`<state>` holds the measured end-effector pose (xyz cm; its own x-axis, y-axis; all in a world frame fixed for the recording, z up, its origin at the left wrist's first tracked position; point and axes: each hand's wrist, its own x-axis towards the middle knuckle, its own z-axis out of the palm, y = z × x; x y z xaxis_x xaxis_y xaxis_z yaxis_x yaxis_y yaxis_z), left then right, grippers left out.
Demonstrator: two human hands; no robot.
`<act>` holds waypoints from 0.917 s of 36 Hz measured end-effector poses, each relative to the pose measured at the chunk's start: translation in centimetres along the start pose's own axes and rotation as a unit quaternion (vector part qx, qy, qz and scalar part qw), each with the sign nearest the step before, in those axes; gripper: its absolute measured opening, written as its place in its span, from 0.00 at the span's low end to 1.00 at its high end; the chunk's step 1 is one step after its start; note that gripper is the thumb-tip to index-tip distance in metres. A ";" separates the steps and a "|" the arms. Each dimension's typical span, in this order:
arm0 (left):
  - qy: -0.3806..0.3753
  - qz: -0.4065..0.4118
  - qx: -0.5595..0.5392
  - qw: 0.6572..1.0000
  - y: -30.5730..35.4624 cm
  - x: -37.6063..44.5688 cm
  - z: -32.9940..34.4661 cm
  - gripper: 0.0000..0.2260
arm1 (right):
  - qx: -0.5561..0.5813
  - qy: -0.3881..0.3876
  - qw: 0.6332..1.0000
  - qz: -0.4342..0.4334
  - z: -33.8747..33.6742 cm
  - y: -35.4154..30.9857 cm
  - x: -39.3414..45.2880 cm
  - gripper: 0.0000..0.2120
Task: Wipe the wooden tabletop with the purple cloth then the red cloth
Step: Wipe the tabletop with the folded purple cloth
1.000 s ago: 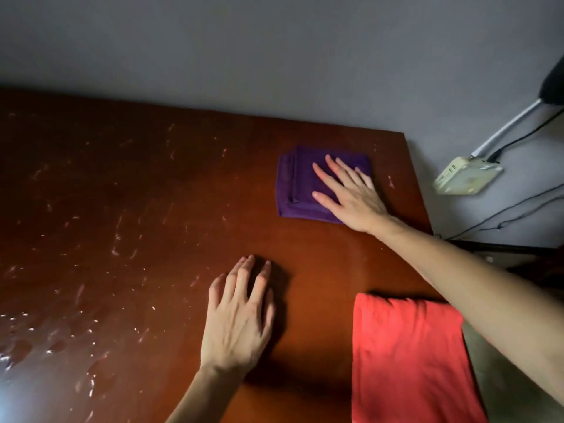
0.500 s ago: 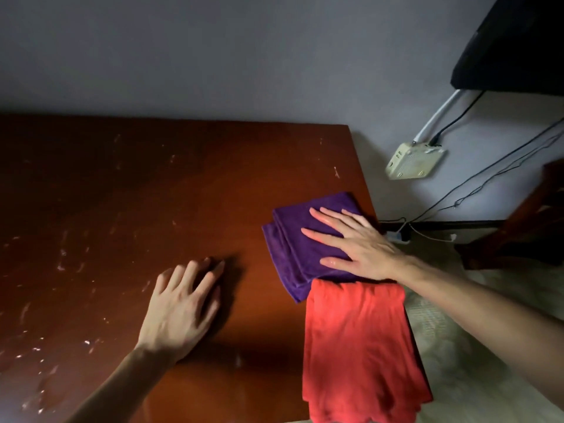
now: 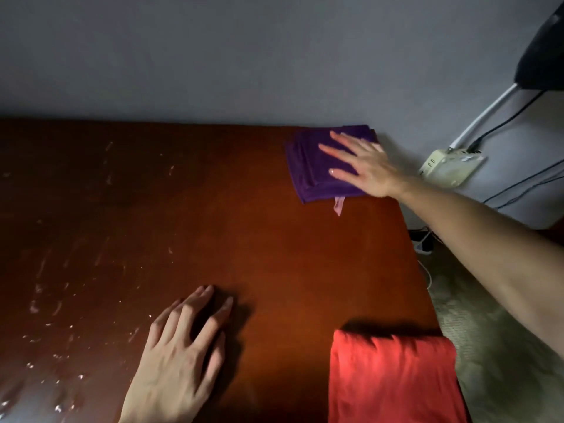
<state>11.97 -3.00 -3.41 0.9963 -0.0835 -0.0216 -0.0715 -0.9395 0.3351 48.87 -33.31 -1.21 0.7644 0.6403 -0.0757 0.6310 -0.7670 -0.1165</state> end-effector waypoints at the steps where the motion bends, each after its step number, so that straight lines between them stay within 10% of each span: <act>1: 0.006 -0.001 -0.003 1.000 0.0 0.1 0.2 0.24 | 0.009 0.011 1.000 0.022 0.0 0.1 0.9 0.37; 15: 0.015 0.016 0.005 1.000 -0.1 0.1 -0.1 0.23 | 0.024 0.066 0.960 0.272 2.0 -8.8 1.8 0.34; 27: 0.097 -0.010 -0.134 0.986 -1.0 -1.2 -2.1 0.13 | 0.010 0.106 0.968 0.226 6.9 -28.7 -10.9 0.37; 33: 0.115 0.008 -0.036 0.993 -8.2 -8.2 -6.9 0.16 | -0.005 0.123 0.976 0.179 9.4 -41.0 -20.6 0.33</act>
<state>4.72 7.69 0.47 0.9801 -0.0128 0.1982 -0.0927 -0.9118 0.4000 6.06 -14.69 -4.20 0.9442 0.3024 0.1308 0.3175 -0.9411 -0.1162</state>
